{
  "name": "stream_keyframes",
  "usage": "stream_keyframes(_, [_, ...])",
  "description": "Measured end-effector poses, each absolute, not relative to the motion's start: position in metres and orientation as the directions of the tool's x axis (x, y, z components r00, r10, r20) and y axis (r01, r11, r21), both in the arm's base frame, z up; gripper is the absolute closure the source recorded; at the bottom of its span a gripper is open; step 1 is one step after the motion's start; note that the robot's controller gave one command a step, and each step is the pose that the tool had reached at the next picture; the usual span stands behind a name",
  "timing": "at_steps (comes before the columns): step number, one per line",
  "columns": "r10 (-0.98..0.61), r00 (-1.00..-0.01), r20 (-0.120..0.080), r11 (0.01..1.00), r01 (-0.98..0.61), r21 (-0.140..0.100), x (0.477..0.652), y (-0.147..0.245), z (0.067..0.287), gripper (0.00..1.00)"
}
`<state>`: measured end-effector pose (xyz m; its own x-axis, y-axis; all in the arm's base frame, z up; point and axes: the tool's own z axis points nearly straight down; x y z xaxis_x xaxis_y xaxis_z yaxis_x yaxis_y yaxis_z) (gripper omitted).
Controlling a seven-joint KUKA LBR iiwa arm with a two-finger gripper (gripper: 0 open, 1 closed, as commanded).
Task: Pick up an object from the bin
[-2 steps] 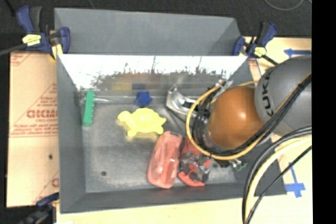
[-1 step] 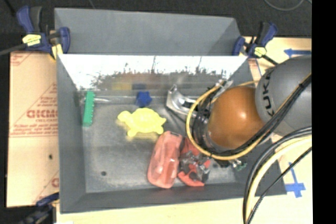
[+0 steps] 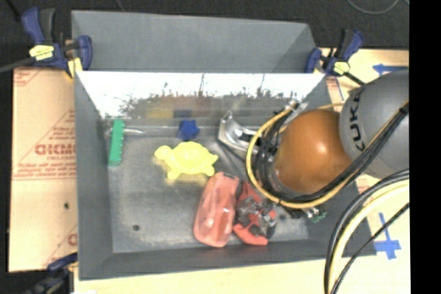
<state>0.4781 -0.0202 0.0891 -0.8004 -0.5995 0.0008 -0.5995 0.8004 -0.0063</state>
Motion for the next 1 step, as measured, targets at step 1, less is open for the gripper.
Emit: stream_keyframes(1, [-0.599, -0.801, 0.0, 0.801, -0.599, -0.007, 0.4786, -0.0202, 0.1049, 1.0])
